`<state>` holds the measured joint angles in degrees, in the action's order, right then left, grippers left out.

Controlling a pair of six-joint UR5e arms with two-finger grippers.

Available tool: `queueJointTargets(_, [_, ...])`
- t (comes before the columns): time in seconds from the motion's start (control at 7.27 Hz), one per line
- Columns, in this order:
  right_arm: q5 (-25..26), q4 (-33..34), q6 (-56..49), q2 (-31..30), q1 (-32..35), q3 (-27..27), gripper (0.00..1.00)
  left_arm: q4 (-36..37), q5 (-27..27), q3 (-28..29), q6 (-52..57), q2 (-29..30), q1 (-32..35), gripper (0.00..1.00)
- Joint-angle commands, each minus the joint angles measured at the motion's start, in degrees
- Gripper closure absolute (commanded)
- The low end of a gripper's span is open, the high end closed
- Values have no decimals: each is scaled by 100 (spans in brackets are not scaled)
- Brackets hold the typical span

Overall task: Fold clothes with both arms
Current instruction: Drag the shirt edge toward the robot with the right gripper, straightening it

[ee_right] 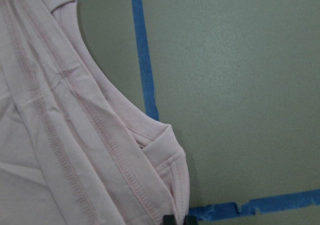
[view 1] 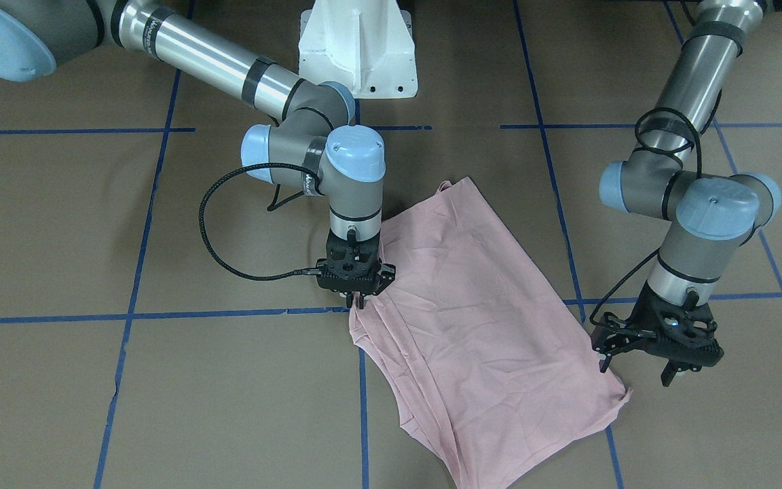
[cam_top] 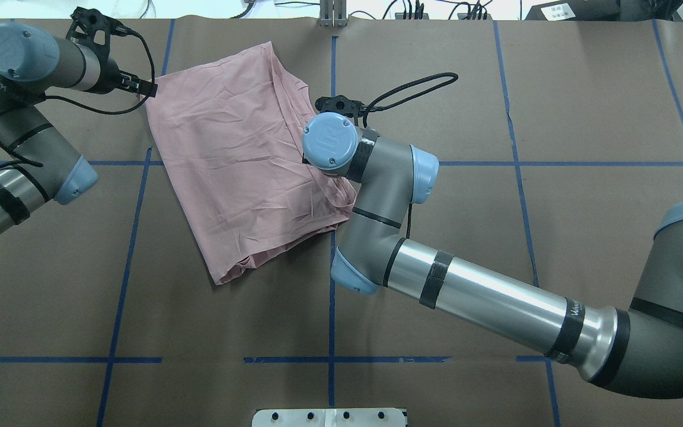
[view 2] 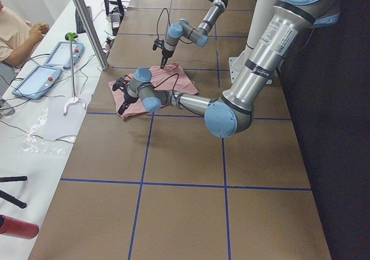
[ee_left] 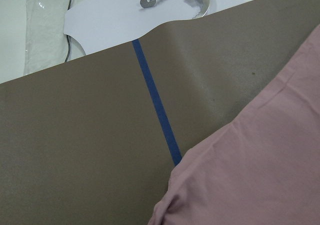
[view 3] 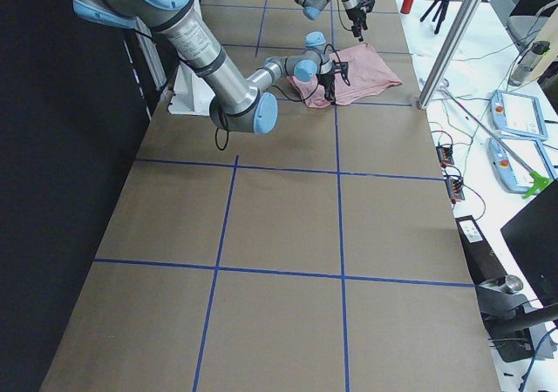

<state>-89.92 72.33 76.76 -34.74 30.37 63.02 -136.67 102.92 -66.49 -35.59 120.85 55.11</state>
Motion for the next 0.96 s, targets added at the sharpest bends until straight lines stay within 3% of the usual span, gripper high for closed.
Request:
queueJointTargets(0.0, [-17,70,-11,20,4,35,100,0,0,-4,0,0,0,0])
queueJointTargets(0.28, [-44,158,-20,-477,4,637,100,0,0,-4,-52,9,-9,0])
queueJointTargets(0.55, [78,194,-12,-1575,-74,1901,100,0,9,-48,-158,18,-26,0])
queueJointTargets(0.83, [656,229,-3,-2594,-634,3131,100,0,0,-83,-167,18,-44,0])
